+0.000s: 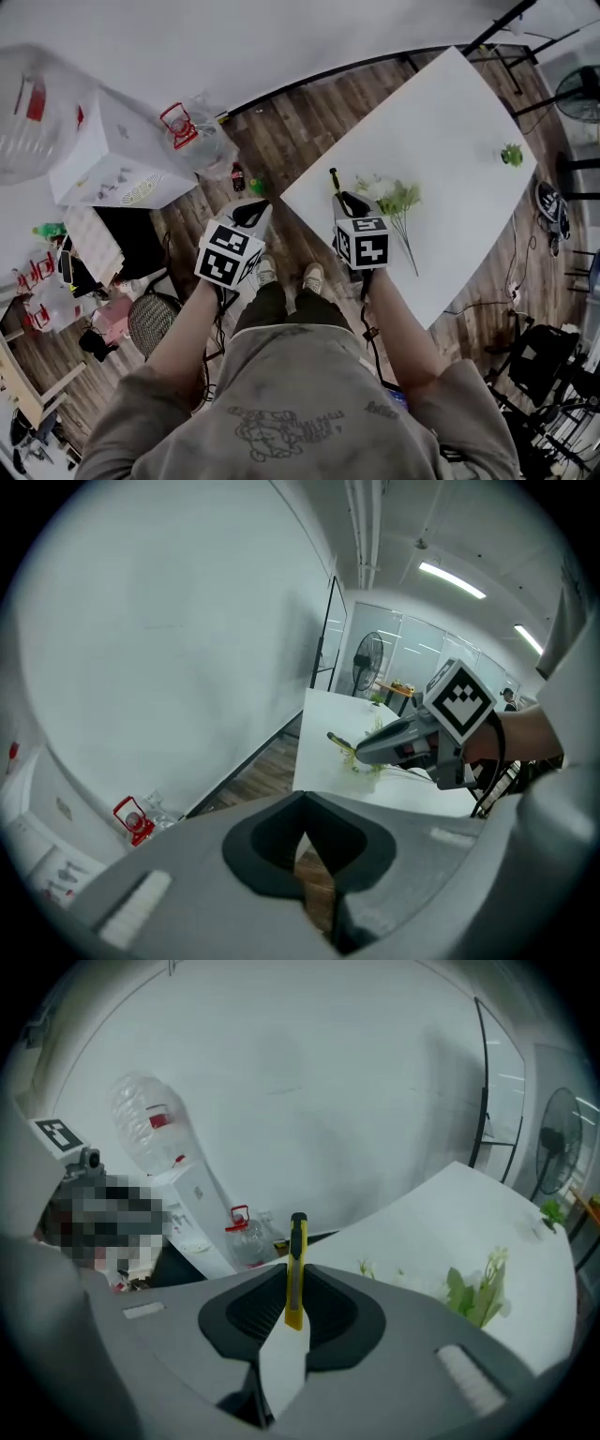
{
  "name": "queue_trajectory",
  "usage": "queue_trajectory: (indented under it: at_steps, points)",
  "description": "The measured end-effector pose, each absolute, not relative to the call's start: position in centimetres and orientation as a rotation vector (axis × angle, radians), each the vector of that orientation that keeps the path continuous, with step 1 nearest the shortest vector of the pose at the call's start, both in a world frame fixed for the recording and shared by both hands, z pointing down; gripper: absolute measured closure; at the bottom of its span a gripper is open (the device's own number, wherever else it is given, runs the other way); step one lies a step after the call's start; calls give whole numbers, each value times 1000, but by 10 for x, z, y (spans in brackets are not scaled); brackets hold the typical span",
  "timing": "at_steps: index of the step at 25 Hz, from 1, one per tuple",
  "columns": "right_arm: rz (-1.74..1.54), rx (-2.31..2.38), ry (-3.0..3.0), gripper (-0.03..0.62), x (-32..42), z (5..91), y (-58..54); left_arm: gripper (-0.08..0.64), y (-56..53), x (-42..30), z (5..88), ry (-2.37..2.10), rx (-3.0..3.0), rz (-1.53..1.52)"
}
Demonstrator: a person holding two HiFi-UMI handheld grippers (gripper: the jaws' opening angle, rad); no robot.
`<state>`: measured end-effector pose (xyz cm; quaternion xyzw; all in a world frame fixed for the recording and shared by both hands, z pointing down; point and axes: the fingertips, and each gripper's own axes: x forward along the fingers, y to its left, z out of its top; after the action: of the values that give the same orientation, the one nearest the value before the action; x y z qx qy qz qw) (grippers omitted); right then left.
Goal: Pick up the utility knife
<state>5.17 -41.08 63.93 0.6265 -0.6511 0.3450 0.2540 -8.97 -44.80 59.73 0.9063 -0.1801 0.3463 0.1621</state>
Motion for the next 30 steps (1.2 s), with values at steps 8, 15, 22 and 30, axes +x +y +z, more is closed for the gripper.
queue_trajectory:
  at_steps: [8,15,22,30]
  points:
    - [760,1799,-1955,511,49,531,-421,560,-463,-78,511,-598,2768,840]
    - [544,1889,-2071,511,50,438,-412,560,-472,-85,401,-711,2906,517]
    - [335,2003,-2142,511,60,348,-381,560,-457,-88,333,-725,3040,408]
    - [153,2133,-2175,511,79,276,-342,560,-438,-86,276,-738,3195,339]
